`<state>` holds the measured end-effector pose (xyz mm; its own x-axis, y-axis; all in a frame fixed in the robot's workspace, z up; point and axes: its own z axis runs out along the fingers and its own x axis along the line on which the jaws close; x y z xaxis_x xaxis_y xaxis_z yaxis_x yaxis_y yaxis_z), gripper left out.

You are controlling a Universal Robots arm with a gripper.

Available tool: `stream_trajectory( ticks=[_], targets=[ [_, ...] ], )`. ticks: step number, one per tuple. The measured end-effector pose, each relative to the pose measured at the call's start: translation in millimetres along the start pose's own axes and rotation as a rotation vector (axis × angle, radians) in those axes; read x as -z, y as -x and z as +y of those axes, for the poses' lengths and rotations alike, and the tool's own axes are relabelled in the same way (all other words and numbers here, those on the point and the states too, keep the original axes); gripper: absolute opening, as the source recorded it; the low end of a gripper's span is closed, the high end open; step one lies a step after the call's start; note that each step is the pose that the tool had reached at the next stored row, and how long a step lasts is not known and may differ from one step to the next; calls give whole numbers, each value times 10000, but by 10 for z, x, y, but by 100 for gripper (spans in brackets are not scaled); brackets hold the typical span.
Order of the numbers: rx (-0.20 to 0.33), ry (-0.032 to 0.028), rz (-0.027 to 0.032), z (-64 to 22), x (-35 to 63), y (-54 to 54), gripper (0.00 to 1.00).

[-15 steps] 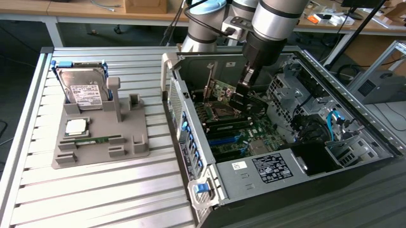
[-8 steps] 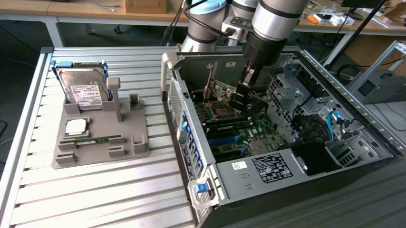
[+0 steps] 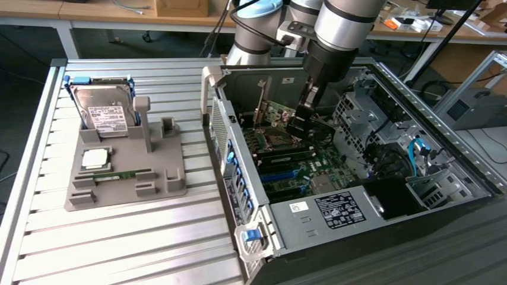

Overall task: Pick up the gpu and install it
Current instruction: 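Insert the gpu into the slot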

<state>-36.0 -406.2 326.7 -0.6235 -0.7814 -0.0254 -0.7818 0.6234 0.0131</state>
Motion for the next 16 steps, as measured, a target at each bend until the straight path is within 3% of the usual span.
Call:
stream_trajectory(
  ticks=[16],
  targets=[
    [532,14,7,0,0,0,27]
  ],
)
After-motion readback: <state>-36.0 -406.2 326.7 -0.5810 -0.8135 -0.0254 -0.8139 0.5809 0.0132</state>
